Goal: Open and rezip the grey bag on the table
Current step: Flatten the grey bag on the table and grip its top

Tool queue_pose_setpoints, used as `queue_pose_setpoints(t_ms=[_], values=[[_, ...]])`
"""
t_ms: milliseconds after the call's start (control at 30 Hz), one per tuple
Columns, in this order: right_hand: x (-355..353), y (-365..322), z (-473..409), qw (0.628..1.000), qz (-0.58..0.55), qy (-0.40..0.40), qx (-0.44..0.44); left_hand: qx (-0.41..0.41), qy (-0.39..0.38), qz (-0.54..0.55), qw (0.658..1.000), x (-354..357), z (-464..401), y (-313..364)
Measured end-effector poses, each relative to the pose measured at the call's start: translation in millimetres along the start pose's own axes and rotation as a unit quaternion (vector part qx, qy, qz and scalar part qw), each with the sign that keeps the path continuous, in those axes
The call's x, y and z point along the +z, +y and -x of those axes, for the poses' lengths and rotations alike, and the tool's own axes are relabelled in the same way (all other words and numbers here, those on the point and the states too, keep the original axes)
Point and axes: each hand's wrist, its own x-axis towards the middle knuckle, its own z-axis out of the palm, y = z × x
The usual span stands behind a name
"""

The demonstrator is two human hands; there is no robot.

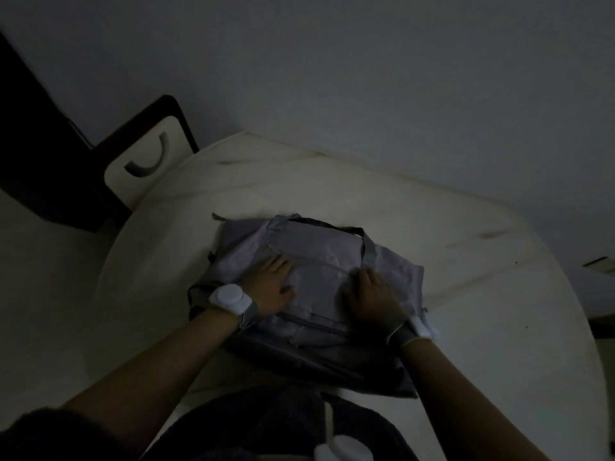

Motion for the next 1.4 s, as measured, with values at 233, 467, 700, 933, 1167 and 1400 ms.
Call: queue_pose_setpoints(t_ms=[233, 467, 700, 933, 1167, 1400], values=[[11.6, 3.0, 7.5, 0.999, 0.019, 0.028, -0.014, 0.038, 0.062, -0.031, 0.997, 2.8, -4.1, -0.8], [12.2, 6.1, 8.2, 0.998, 0.005, 0.041, -0.045, 0.012, 0.076, -0.045, 0.996, -5.2, -20.1, -7.2], [7.6, -16.0, -3.3, 0.995, 0.044, 0.064, -0.061, 0.0, 0.078, -0.073, 0.994, -6.7, -35.3, -7.6], [10.3, -86.5, -32.6, 0.994, 0.066, 0.039, -0.079, -0.066, 0.068, -0.108, 0.99, -21.2, -48.2, -31.2], [22.7, -102.3, -37.0, 0.997, 0.043, 0.039, -0.052, -0.056, 0.099, -0.031, 0.993, -17.3, -53.4, -35.8], [24.0, -90.4, -35.4, 0.993, 0.078, 0.092, 0.017, -0.155, -0.008, -0.005, 0.988, -11.0, -56.4, -38.5]])
